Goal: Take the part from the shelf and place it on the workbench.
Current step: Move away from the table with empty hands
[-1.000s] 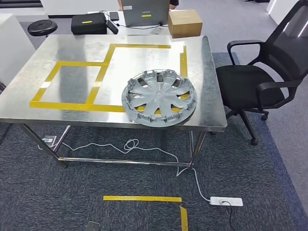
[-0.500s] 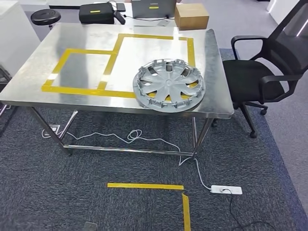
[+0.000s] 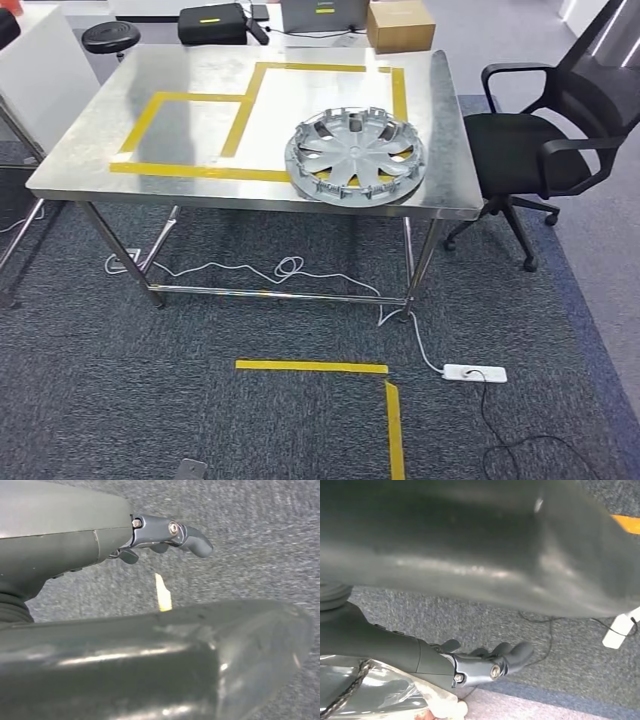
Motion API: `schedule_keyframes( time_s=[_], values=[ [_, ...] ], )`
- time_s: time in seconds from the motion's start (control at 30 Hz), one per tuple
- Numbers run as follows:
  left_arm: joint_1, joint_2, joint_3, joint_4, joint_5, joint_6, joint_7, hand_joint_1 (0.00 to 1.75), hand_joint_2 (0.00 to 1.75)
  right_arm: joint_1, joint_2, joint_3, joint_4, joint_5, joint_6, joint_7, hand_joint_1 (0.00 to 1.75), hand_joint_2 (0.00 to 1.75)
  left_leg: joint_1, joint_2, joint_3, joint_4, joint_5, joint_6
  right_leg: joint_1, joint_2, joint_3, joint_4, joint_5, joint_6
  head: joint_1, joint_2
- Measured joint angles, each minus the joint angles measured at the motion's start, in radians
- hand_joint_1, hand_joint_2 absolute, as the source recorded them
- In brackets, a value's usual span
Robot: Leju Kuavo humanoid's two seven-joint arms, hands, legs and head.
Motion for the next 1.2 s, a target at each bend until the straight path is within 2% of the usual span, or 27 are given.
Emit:
schedule_keyframes(
  time_s=[0.07,0.1,0.13,0.17,0.2,0.23,0.3,0.33,0.37,0.43,0.5,0.53,0.6,0.7,0.8,0.87,1.2],
  values=[
    [0.003,0.001,0.0,-0.002,0.001,0.0,0.002,0.0,0.0,0.001,0.0,0.0,0.0,0.001,0.0,0.0,0.0,0.0,0.008,-0.002,-0.032,0.116,-0.098,-0.012,-0.001,-0.002,-0.02,0.0,0.016,-0.008,-0.005,0.0],
    [0.003,0.001,0.0,-0.003,0.002,0.0,0.002,0.0,0.0,0.002,0.0,0.0,0.0,0.001,0.0,0.0,0.0,0.0,0.012,-0.002,-0.046,0.182,-0.134,-0.017,-0.001,-0.003,-0.031,0.001,0.023,-0.007,-0.006,0.0],
    [0.003,0.002,0.0,-0.004,0.002,0.0,0.003,0.0,0.0,0.004,0.0,0.0,0.0,0.001,0.0,0.0,0.0,0.0,0.016,-0.002,-0.051,0.232,-0.149,-0.021,-0.002,-0.005,-0.041,0.004,0.029,-0.006,-0.006,0.0],
    [0.003,0.002,0.0,-0.004,0.002,0.0,0.002,0.0,0.0,0.005,0.0,0.0,0.0,0.001,0.0,0.0,0.0,0.0,0.019,-0.002,-0.041,0.248,-0.14,-0.024,-0.002,-0.006,-0.051,0.007,0.034,-0.004,-0.006,0.0],
    [0.004,0.002,0.0,-0.005,0.001,0.0,0.001,0.0,0.0,0.006,0.0,0.0,0.0,0.001,0.0,0.0,0.0,0.0,0.023,-0.002,-0.013,0.223,-0.115,-0.027,-0.003,-0.007,-0.06,0.012,0.038,-0.001,-0.006,0.0],
    [0.004,0.002,-0.001,-0.006,0.0,0.0,0.001,0.0,0.0,0.006,0.0,0.0,0.0,0.001,0.0,0.0,0.0,0.0,0.026,-0.002,0.032,0.16,-0.086,-0.029,-0.005,-0.007,-0.066,0.018,0.042,0.002,-0.006,0.0],
    [0.003,0.002,-0.002,-0.009,-0.001,0.0,-0.001,0.0,0.0,0.006,0.0,0.0,0.0,0.001,0.0,0.0,0.0,0.0,0.028,-0.004,0.124,0.008,-0.06,-0.029,-0.005,-0.007,-0.077,0.032,0.047,0.011,-0.007,0.0],
    [0.003,0.002,-0.002,-0.01,0.0,-0.001,-0.002,0.0,0.0,0.005,0.0,0.0,0.0,0.0,0.0,-0.001,0.0,0.0,0.028,-0.005,0.149,-0.041,-0.059,-0.026,-0.004,-0.007,-0.081,0.037,0.051,0.017,-0.008,0.0],
    [0.003,0.001,-0.003,-0.01,0.004,-0.003,-0.004,0.0,0.0,0.005,0.0,0.0,0.0,0.0,0.001,-0.001,0.0,0.0,0.027,-0.006,0.157,-0.063,-0.063,-0.024,-0.002,-0.006,-0.087,0.041,0.051,0.021,-0.009,0.0],
    [0.005,0.001,-0.003,-0.011,0.012,-0.007,-0.009,0.0,0.0,0.005,0.0,0.0,0.0,0.0,0.002,-0.003,0.0,0.0,0.026,-0.006,0.15,-0.069,-0.061,-0.019,-0.001,-0.005,-0.093,0.045,0.055,0.008,-0.008,0.0],
    [0.005,0.001,-0.003,-0.011,0.015,-0.008,-0.014,0.0,0.0,0.006,0.0,0.0,0.0,-0.004,0.008,-0.008,0.0,0.0,0.024,-0.006,0.147,-0.069,-0.059,-0.015,-0.001,-0.004,-0.097,0.044,0.061,-0.014,-0.007,0.0],
    [0.005,0.001,-0.004,-0.011,0.014,-0.007,-0.016,0.0,0.0,0.005,0.0,0.0,0.0,-0.007,0.014,-0.012,0.0,0.0,0.023,-0.005,0.146,-0.069,-0.057,-0.012,-0.001,-0.003,-0.097,0.043,0.064,-0.019,-0.006,0.0],
    [0.004,0.001,-0.004,-0.011,0.014,-0.005,-0.018,0.0,0.0,0.005,0.0,0.0,0.0,-0.014,0.029,-0.021,0.0,0.0,0.018,-0.004,0.144,-0.069,-0.055,-0.007,-0.003,-0.002,-0.098,0.041,0.07,-0.021,-0.006,0.0],
    [0.003,0.001,-0.004,-0.011,0.014,-0.004,-0.019,0.0,0.0,0.005,0.0,0.0,0.0,-0.019,0.041,-0.025,0.0,0.0,0.012,-0.004,0.142,-0.068,-0.052,-0.001,-0.009,-0.002,-0.1,0.039,0.076,-0.008,-0.007,0.0],
    [0.003,0.001,-0.003,-0.011,0.01,-0.007,-0.02,0.0,0.0,0.005,0.0,0.0,0.0,-0.021,0.054,-0.032,0.0,0.0,0.009,-0.003,0.139,-0.066,-0.051,0.003,-0.015,-0.002,-0.101,0.035,0.078,0.024,-0.007,0.0],
    [0.002,0.001,-0.003,-0.011,0.006,-0.01,-0.021,0.0,0.0,0.005,0.0,0.0,0.0,-0.022,0.061,-0.038,0.0,0.0,0.008,-0.003,0.137,-0.066,-0.05,0.004,-0.017,-0.002,-0.102,0.035,0.079,0.036,-0.007,0.0],
    [0.002,0.001,-0.002,-0.011,-0.002,-0.015,-0.025,0.0,0.0,0.005,0.0,0.0,0.0,-0.024,0.07,-0.039,0.0,0.0,0.011,-0.003,0.136,-0.065,-0.048,0.003,-0.014,-0.002,-0.107,0.039,0.079,0.038,-0.008,0.0]
  ],
)
